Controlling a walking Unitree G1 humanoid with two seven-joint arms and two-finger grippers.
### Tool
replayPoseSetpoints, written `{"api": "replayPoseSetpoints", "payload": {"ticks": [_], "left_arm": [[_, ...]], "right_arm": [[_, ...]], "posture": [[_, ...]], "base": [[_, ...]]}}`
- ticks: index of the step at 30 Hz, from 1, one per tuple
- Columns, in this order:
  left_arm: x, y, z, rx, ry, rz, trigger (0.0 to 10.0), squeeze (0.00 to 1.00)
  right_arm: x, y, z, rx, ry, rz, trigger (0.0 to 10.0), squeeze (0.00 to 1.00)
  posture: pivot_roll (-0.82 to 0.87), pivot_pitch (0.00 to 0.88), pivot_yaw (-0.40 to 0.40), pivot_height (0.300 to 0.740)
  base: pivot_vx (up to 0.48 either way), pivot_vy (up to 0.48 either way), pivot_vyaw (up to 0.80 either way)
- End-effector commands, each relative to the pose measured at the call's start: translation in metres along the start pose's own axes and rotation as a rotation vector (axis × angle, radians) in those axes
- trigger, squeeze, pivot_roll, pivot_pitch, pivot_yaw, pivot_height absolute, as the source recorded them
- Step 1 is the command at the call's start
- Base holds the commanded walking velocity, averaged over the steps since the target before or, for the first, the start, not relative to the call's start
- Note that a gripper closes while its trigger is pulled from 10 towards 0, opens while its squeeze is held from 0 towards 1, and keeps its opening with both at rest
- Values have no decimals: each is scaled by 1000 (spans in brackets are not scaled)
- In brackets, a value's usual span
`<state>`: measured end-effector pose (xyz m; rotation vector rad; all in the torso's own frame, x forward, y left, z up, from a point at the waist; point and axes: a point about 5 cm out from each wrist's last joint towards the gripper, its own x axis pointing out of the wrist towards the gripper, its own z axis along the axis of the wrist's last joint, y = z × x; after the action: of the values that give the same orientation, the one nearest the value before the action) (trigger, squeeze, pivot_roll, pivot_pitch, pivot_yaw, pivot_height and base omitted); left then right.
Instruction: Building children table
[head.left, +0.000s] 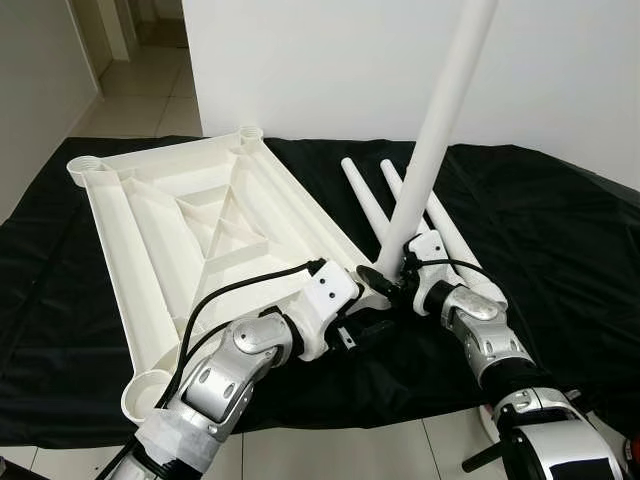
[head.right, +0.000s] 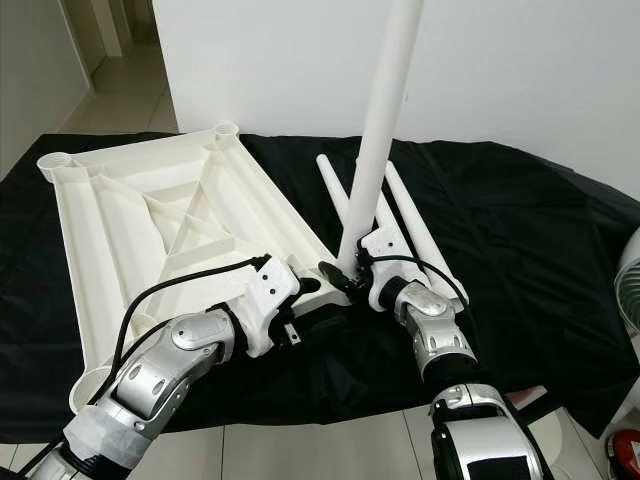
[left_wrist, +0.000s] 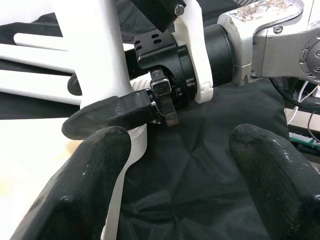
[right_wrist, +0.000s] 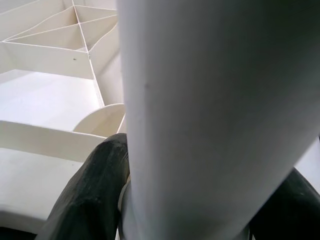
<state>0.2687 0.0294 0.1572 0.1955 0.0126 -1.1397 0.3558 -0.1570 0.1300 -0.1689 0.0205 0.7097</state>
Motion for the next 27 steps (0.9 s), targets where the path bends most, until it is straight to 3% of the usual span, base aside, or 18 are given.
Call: {"api": "replayPoseSetpoints", "payload": {"ticks": [1,6,7,12,15,18,19,22,26,27], "left_arm": [[1,-1,3,13,-3,-40,10000,0],[1,-1,4,14,-4,-35,10000,0],[1,-1,4,13,-4,-33,10000,0],[1,-1,5,12,-6,-30,10000,0],[2,0,6,7,-11,-25,10000,0],[3,0,6,5,-13,-25,10000,0],[3,-2,6,1,-16,-28,10000,0],[4,-4,5,-1,-17,-30,10000,0],[4,-4,5,-1,-17,-31,10000,0],[3,-4,5,-3,-16,-31,10000,0]], "right_arm": [[2,1,0,-15,13,28,0,0],[-1,1,-8,26,25,29,0,0],[-1,1,-10,50,22,14,10000,0],[0,4,-13,94,12,-26,10000,0],[6,15,-17,130,5,-132,10000,0],[7,17,-18,130,4,-161,10000,0],[10,28,-19,159,-5,-215,10000,0],[13,36,-19,200,-14,-273,10000,0],[13,38,-18,220,-16,-302,10000,0],[14,42,-17,237,-19,-359,10000,0]], "posture": [[58,0,-34,740],[61,0,-35,740],[61,3,-37,740],[59,12,-39,740],[47,29,-41,740],[47,29,-41,740],[37,41,-39,740],[36,41,-37,740],[36,45,-40,740],[33,48,-37,740]], "base": [[0,0,0],[0,0,0],[0,0,0],[0,0,0],[0,0,0],[0,0,0],[0,0,0],[0,0,0],[0,0,0],[0,0,0]]}}
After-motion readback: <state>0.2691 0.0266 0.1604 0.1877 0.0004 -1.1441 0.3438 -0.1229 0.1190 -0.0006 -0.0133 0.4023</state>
